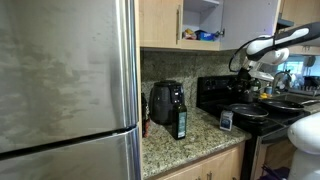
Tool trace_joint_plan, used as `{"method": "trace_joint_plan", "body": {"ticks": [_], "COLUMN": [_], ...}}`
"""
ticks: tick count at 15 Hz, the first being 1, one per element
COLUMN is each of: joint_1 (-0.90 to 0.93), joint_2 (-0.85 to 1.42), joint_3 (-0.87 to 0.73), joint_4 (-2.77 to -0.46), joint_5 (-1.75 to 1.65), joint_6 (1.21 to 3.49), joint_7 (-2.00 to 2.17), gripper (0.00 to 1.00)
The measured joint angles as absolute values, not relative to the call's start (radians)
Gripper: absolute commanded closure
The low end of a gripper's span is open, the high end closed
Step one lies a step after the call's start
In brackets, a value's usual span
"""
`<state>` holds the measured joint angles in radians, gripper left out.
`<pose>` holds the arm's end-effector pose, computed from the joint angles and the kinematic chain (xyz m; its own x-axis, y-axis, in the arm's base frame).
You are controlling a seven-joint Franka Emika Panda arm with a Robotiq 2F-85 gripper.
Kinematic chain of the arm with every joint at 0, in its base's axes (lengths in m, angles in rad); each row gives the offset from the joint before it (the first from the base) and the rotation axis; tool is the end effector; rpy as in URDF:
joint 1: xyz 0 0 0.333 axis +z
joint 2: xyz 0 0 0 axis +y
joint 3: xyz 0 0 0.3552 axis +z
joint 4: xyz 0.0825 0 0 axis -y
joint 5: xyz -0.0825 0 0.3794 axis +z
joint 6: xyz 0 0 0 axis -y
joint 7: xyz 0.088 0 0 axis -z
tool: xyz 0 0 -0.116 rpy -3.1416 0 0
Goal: Turn off the air fryer
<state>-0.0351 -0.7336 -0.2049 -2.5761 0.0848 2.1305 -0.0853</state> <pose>0.3203 -0.0854 0.5389 0.9431 -0.1778 0.2809 -0.1259 -0.9731 -0.1931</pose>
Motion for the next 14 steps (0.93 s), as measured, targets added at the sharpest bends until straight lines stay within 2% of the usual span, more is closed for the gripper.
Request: {"method": "trace_joint_plan", "body": {"ticks": [8,12,14], "joint_1": [0.054,0.054,0.061], "joint_2": [-0.734,-0.734,-0.727], "joint_3": [-0.28,-0.274,-0.267], "joint_4": [-2.566,-2.566,-2.536], "joint_5": [0.146,0.146,0.147], "joint_6": [2.072,2.073,1.958], "joint_7": [-0.391,-0.392,-0.392], "gripper": [0.0,0.0,0.0]}}
